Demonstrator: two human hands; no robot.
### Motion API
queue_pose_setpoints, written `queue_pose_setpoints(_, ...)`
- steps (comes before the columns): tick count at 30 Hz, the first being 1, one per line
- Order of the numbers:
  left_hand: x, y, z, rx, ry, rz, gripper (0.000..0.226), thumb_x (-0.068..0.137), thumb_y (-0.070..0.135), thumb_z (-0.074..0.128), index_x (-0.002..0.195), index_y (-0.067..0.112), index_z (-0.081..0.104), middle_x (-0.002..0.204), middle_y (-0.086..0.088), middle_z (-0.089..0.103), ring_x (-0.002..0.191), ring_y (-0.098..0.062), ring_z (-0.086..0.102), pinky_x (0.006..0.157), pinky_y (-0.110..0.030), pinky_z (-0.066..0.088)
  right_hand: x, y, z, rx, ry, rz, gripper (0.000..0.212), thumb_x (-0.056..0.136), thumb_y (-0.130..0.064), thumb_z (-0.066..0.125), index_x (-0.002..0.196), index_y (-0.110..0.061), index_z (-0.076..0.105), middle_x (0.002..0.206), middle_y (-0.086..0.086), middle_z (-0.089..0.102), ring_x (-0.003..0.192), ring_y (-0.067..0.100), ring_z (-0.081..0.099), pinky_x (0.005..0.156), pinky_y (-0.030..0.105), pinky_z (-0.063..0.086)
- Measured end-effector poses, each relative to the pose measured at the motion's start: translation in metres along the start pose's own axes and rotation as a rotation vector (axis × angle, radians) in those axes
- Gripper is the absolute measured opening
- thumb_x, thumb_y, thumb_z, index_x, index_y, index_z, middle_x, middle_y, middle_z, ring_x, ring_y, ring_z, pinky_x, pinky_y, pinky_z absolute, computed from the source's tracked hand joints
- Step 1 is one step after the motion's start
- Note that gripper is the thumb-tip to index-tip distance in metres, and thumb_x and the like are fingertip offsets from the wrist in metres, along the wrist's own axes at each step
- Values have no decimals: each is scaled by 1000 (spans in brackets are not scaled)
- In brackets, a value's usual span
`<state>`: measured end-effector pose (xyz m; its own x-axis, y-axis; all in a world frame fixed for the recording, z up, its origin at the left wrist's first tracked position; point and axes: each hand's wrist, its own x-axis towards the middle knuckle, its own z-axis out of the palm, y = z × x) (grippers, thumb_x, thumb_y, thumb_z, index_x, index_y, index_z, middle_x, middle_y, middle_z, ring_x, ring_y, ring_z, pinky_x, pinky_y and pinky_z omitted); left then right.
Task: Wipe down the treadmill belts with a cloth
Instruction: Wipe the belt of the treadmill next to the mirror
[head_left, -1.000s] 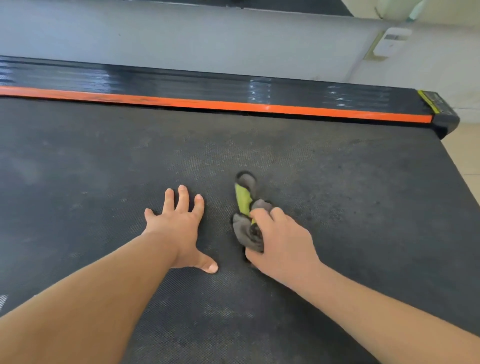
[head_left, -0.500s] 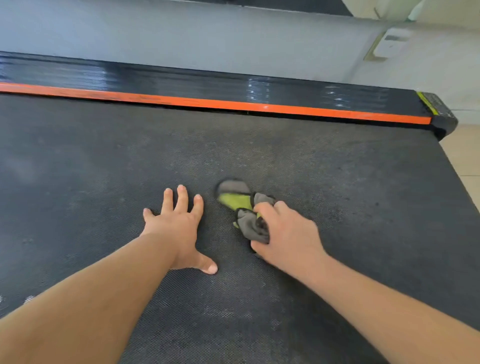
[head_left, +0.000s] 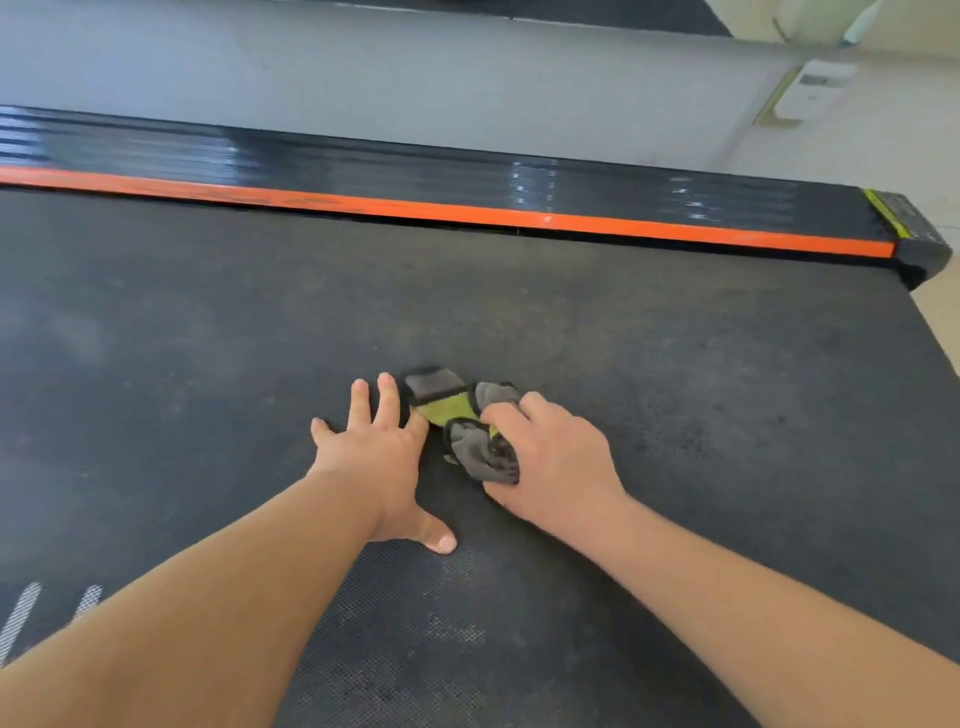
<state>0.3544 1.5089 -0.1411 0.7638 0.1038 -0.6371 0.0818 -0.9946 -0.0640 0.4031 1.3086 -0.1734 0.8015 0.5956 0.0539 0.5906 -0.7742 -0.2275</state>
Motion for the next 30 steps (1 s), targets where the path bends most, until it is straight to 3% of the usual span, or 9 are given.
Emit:
queue_pose_setpoints(3, 0, -2, 2, 0, 2, 5, 158, 50, 95, 68, 161, 23, -17, 166, -11, -29, 154, -42, -23, 117, -72, 21, 36, 39, -10, 40, -46, 128, 50, 79, -55, 68, 122, -39, 49, 104, -6, 49, 96, 25, 61, 67, 34, 45)
queue_pose_setpoints(6, 1, -2, 4, -3, 17, 10, 160, 51, 95, 68, 160, 22, -23, 165, -12, -30, 153, -42, -24, 117, -71, 21, 77, 77, -18, -29, 82, 441, 50, 86, -50, 65, 127, -32, 45, 107, 2, 51, 97, 32, 61, 66, 36, 43)
queue_pose_setpoints(9, 3, -2, 4, 8, 9, 17, 159, 52, 94, 67, 159, 19, -24, 164, -14, -31, 152, -44, -25, 116, -73, 20, 107, 64, -14, -87, 105, 528, 50, 89, -46, 66, 127, -23, 43, 111, 11, 53, 97, 37, 62, 67, 38, 43)
queue_pose_setpoints(11, 2, -1, 3, 14, 4, 23, 158, 54, 94, 67, 159, 17, -23, 164, -17, -31, 151, -46, -26, 115, -73, 20, 128, 32, -10, -38, 80, 475, 52, 89, -47, 67, 126, -21, 41, 115, 12, 53, 100, 36, 61, 68, 38, 41)
queue_pose_setpoints(14, 3, -2, 3, 9, 21, 34, 156, 57, 93, 66, 159, 17, -24, 164, -17, -33, 151, -46, -27, 116, -73, 17, 157, -11, 2, -10, -21, 132, 53, 86, -48, 67, 129, -28, 41, 116, 7, 52, 102, 32, 60, 70, 38, 42)
queue_pose_setpoints(17, 3, -4, 3, -8, 9, 50, 156, 58, 91, 68, 158, 17, -25, 163, -17, -34, 151, -46, -28, 116, -74, 15, 183, 4, -5, -16, -63, 0, 56, 84, -49, 67, 132, -36, 42, 112, 1, 52, 105, 29, 60, 73, 39, 47)
queue_pose_setpoints(25, 4, -5, 6, -6, 27, 54, 157, 58, 91, 69, 158, 16, -26, 162, -18, -36, 150, -48, -29, 116, -77, 12, 192, 151, -38, -74, 95, 691, 52, 89, -47, 63, 127, -18, 42, 121, 24, 61, 111, 46, 62, 79, 46, 46)
queue_pose_setpoints(28, 4, -6, 6, -3, 15, 55, 156, 59, 91, 68, 158, 16, -26, 162, -18, -36, 150, -48, -29, 116, -76, 12, 183, 125, -34, 7, 110, 742, 52, 89, -44, 64, 124, -12, 43, 122, 23, 63, 114, 43, 62, 80, 45, 45)
queue_pose_setpoints(30, 4, -5, 6, 8, 13, 55, 156, 58, 92, 67, 158, 16, -26, 162, -19, -35, 150, -48, -28, 116, -76, 14, 169, 83, -28, -11, 98, 643, 53, 86, -48, 65, 121, -14, 44, 118, 21, 63, 109, 42, 64, 80, 45, 48)
